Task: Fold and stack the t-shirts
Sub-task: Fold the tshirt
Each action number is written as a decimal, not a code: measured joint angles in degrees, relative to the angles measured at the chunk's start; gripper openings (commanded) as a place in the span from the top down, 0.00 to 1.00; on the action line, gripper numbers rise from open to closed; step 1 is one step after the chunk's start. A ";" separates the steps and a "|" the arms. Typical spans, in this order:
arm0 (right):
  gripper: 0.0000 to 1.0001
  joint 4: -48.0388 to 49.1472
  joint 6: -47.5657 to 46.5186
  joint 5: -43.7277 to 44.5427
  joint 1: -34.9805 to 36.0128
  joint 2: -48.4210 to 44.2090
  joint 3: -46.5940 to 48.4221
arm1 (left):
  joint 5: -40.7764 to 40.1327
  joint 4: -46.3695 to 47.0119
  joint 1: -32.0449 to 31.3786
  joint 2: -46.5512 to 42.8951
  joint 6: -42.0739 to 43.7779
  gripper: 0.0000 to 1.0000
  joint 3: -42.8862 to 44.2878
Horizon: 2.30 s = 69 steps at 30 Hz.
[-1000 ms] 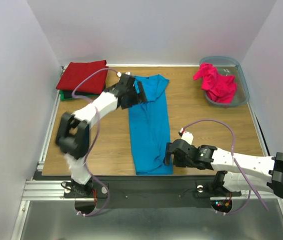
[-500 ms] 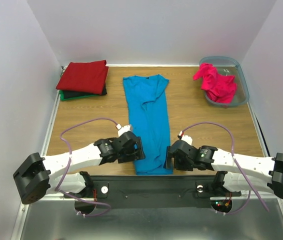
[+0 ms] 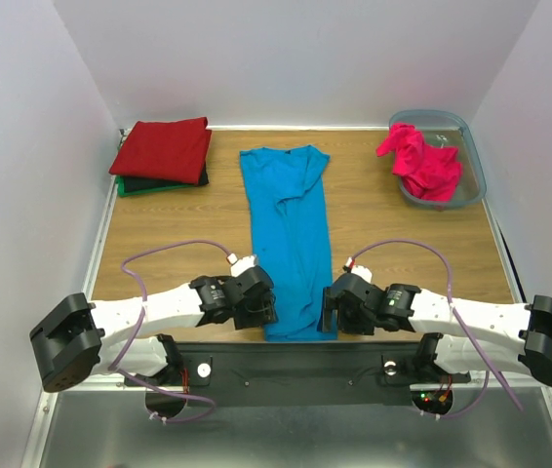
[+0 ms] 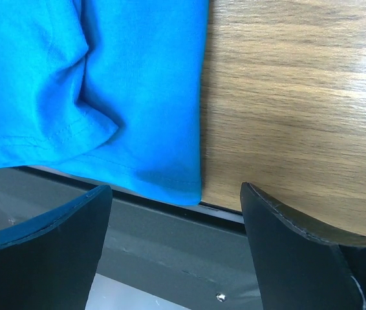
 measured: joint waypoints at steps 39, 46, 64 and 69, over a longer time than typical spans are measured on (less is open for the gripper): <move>0.65 6.40 1.95 -15.17 -0.24 5.14 -3.02 | 5.07 0.48 -1.22 -15.32 -8.55 1.00 -14.34; 0.99 6.86 2.10 -14.43 -0.24 8.33 -2.40 | 5.70 1.44 -1.22 -17.22 -9.16 1.00 -15.28; 1.00 6.27 -1.70 -5.46 -1.86 -1.07 5.57 | -0.92 -1.88 0.72 -21.88 -8.46 1.00 -8.96; 1.00 6.01 -6.08 -2.43 -9.20 2.21 9.97 | -4.13 -0.11 10.08 -16.00 -2.60 1.00 -1.73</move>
